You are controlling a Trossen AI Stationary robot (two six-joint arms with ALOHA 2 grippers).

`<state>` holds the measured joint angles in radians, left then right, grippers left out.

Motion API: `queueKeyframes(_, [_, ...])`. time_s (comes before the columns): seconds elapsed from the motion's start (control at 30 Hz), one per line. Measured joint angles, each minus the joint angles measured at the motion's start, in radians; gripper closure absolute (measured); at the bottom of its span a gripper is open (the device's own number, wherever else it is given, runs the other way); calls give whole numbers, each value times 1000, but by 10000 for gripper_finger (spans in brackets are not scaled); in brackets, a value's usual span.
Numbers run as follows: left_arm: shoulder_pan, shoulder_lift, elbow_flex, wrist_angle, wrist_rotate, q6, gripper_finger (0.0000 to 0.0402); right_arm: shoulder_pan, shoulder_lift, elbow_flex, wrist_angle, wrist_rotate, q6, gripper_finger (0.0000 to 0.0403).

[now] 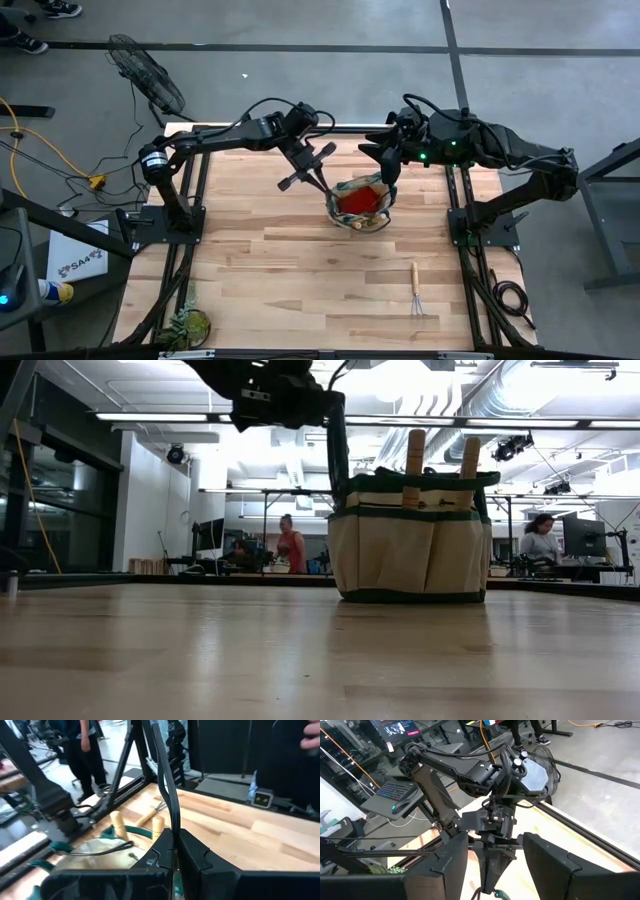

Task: Pick & Place Garden tools in Gardening bag
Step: Put the shear scissor into the gardening bag

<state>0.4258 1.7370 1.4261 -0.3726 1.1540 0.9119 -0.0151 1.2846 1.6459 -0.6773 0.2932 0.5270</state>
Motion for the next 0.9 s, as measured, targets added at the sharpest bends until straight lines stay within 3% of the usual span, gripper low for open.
queueKeyframes(0.3, [0,11,0,102,-86,-45,401,0,0,0,0,0,0,220])
queueKeyframes(0.6, [0,13,-2,204,-112,-110,401,0,0,0,-1,0,0,220])
queueKeyframes(0.9, [0,13,-1,202,-117,-132,401,0,0,0,-8,-3,0,220])
